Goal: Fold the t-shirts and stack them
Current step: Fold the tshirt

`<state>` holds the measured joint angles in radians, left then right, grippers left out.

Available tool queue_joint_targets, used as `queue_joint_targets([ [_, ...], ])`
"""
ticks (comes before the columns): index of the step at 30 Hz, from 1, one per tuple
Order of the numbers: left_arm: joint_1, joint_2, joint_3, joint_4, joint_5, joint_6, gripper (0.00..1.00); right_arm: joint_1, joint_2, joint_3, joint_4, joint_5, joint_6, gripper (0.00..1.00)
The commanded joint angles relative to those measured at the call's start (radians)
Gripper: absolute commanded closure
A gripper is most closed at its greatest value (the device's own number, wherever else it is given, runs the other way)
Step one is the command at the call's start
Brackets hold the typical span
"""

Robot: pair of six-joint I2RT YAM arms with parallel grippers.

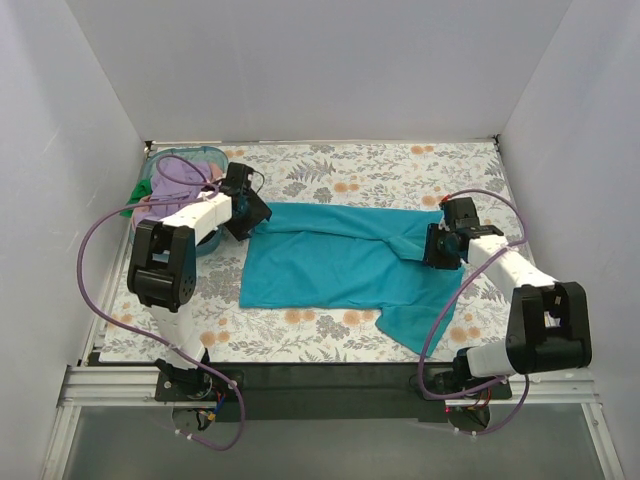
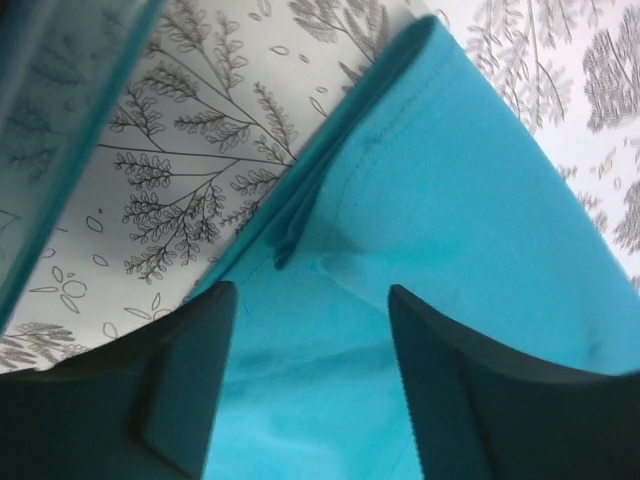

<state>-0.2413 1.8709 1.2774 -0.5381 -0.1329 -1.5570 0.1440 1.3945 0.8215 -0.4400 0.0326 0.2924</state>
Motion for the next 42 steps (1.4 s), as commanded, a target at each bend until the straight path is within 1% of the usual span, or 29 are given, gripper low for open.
queue_joint_targets([
  [1, 0.007, -0.061, 0.068, -0.094, 0.059, 0.011, 0.35, -0.001, -0.064, 0.007, -0.005, -0.025, -0.041, 0.52],
  [2, 0.005, -0.081, 0.065, -0.094, 0.073, 0.012, 0.26, -0.001, -0.090, 0.008, -0.005, -0.025, -0.054, 0.47],
  [3, 0.004, -0.123, 0.050, -0.089, 0.084, 0.017, 0.02, -0.001, -0.118, 0.005, -0.005, -0.025, -0.061, 0.38],
  [4, 0.005, -0.154, 0.036, -0.077, 0.099, 0.017, 0.02, -0.001, -0.179, 0.002, -0.006, -0.058, -0.067, 0.32],
  [5, 0.004, -0.180, 0.024, -0.074, 0.099, 0.017, 0.02, -0.003, -0.208, -0.004, -0.005, -0.072, -0.078, 0.21],
  [6, 0.004, -0.237, 0.005, -0.068, 0.101, 0.020, 0.02, -0.001, -0.241, -0.008, -0.006, -0.086, -0.081, 0.02],
  [9, 0.005, -0.317, -0.061, -0.076, 0.085, 0.011, 0.02, 0.000, -0.362, -0.022, -0.002, -0.163, -0.098, 0.02],
  [11, 0.004, -0.387, -0.117, -0.101, 0.072, -0.017, 0.02, 0.022, -0.388, -0.019, 0.001, -0.183, -0.130, 0.01],
  [15, 0.004, -0.495, -0.235, -0.123, 0.067, -0.023, 0.02, 0.089, -0.382, -0.027, -0.002, -0.238, -0.138, 0.02],
  [18, 0.004, -0.620, -0.360, -0.085, 0.011, -0.046, 0.02, 0.146, -0.352, -0.058, 0.035, -0.185, -0.087, 0.02],
  [19, 0.004, -0.695, -0.425, -0.045, 0.004, -0.048, 0.02, 0.157, -0.344, -0.074, 0.076, -0.180, -0.058, 0.02],
  [21, 0.002, -0.783, -0.486, 0.001, 0.015, -0.057, 0.02, 0.160, -0.319, -0.139, 0.148, -0.184, -0.021, 0.02],
  [22, 0.000, -0.821, -0.518, 0.045, 0.021, -0.075, 0.02, 0.160, -0.309, -0.160, 0.221, -0.183, 0.022, 0.02],
  [23, 0.002, -0.901, -0.573, 0.071, 0.029, -0.102, 0.02, 0.161, -0.298, -0.180, 0.257, -0.184, 0.040, 0.02],
  [25, 0.000, -0.963, -0.622, 0.114, 0.018, -0.142, 0.02, 0.161, -0.258, -0.220, 0.347, -0.162, 0.089, 0.02],
  [27, 0.002, -1.013, -0.665, 0.104, -0.020, -0.187, 0.02, 0.160, -0.212, -0.231, 0.398, -0.139, 0.115, 0.02],
  [29, -0.001, -1.023, -0.667, 0.083, -0.008, -0.170, 0.02, 0.161, -0.181, -0.228, 0.460, -0.112, 0.136, 0.01],
  [34, -0.001, -0.991, -0.613, 0.049, 0.055, -0.095, 0.02, 0.161, -0.111, -0.260, 0.611, -0.132, 0.174, 0.02],
  [38, 0.000, -0.967, -0.578, 0.029, 0.087, -0.054, 0.02, 0.160, -0.068, -0.254, 0.664, -0.140, 0.175, 0.02],
  [42, -0.001, -0.963, -0.563, 0.006, 0.096, -0.048, 0.02, 0.161, -0.032, -0.259, 0.724, -0.152, 0.194, 0.02],
])
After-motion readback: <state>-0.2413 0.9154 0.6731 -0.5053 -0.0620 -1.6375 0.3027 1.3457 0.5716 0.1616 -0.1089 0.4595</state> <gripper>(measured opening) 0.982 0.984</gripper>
